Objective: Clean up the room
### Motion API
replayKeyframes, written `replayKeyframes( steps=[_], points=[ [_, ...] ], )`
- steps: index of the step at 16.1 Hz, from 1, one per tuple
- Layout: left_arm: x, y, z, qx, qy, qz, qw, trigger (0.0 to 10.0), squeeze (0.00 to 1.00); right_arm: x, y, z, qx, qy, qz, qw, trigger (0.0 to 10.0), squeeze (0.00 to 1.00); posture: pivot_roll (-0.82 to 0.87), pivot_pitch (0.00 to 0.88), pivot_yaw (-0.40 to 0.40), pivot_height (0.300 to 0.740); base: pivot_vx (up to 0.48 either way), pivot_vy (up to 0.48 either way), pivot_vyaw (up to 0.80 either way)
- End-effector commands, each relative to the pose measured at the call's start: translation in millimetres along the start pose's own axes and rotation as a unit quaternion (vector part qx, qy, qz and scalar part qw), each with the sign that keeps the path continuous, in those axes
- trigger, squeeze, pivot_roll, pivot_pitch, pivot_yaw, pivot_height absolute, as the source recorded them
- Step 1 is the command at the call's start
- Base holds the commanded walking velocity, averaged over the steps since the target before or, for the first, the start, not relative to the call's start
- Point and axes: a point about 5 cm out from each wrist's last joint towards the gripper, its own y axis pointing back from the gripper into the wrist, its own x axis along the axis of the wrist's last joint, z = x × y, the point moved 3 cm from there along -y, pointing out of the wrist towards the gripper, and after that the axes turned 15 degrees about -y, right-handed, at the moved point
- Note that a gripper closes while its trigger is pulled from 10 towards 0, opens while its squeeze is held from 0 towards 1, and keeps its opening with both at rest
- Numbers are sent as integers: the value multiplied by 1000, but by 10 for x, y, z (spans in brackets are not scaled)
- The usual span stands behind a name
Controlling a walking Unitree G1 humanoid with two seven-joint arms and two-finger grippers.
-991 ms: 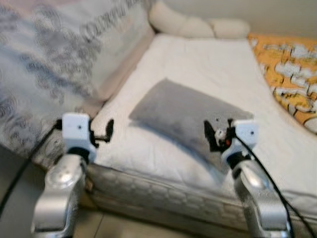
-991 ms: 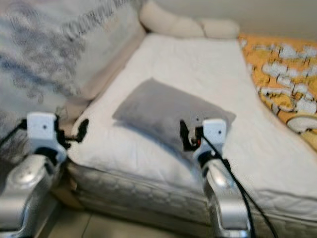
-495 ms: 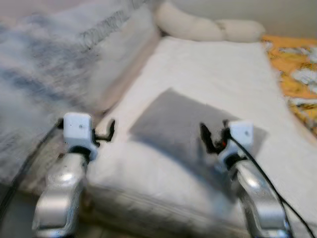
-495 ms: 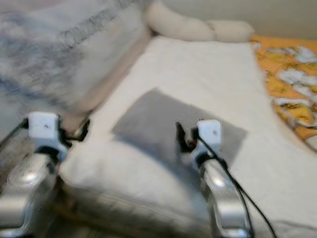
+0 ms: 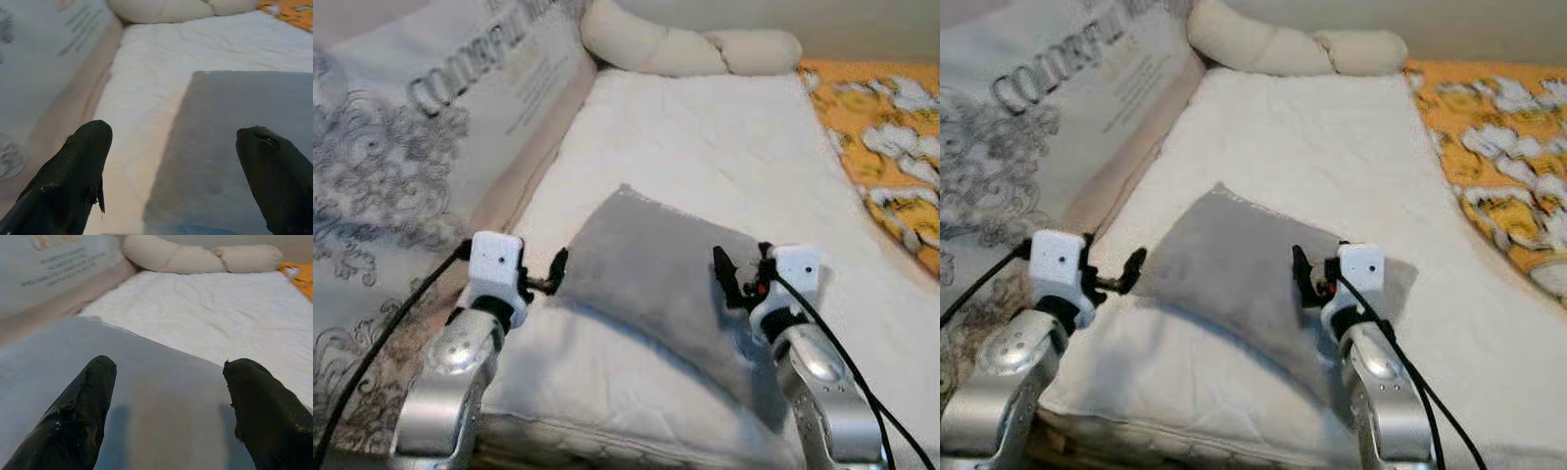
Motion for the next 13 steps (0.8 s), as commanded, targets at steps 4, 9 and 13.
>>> replayKeyframes(
  steps=[4, 9, 13],
  points=[
    [-23, -11, -3, -8, -16, -4, 1000, 10000, 0, 9, -4, 14, -9, -2, 3, 1000, 10000, 0, -12, 0, 20, 740, 0, 0, 0],
    [-64, -92, 125, -56, -4, -23, 998, 10000, 0, 62, -83, 192, -41, 29, 0, 999, 10000, 0, -20, 0, 29, 740, 0, 0, 0],
    [-237, -326, 366, -159, -40, -85, 983, 10000, 0, 195, -241, 740, -111, 100, -43, 988, 10000, 0, -42, 0, 36, 740, 0, 0, 0]
  ],
)
